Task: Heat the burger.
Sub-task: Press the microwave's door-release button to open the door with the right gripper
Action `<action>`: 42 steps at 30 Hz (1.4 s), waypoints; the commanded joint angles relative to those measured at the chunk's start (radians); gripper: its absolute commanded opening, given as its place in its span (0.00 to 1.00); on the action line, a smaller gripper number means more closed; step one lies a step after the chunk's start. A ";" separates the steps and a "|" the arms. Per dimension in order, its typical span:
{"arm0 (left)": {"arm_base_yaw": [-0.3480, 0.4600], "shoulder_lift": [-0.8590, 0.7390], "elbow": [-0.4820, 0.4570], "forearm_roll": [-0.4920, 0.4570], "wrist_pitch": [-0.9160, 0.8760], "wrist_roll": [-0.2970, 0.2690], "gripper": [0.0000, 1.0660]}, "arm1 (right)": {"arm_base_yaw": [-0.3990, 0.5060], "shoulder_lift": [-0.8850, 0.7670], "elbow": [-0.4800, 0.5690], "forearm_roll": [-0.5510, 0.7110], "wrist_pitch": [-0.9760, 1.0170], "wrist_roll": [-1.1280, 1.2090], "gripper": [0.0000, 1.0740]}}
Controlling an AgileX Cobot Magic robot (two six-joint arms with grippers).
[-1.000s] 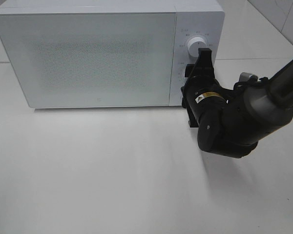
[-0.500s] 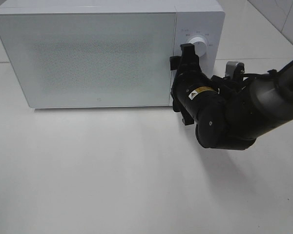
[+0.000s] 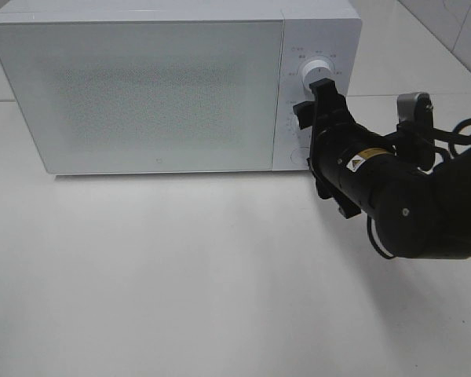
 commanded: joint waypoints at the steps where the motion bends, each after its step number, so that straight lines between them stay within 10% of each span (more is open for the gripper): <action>1: 0.003 -0.021 0.003 -0.003 -0.005 -0.005 0.77 | -0.004 -0.096 0.049 -0.022 0.106 -0.208 0.67; 18: 0.003 -0.021 0.003 -0.003 -0.005 -0.005 0.77 | -0.008 -0.421 0.054 -0.121 0.844 -1.146 0.67; 32: 0.003 -0.021 0.003 -0.003 -0.005 -0.005 0.77 | -0.008 -0.753 -0.004 -0.574 1.501 -0.890 0.67; 42: 0.003 -0.021 0.003 -0.003 -0.005 -0.005 0.77 | -0.008 -0.951 -0.075 -0.616 1.807 -0.889 0.67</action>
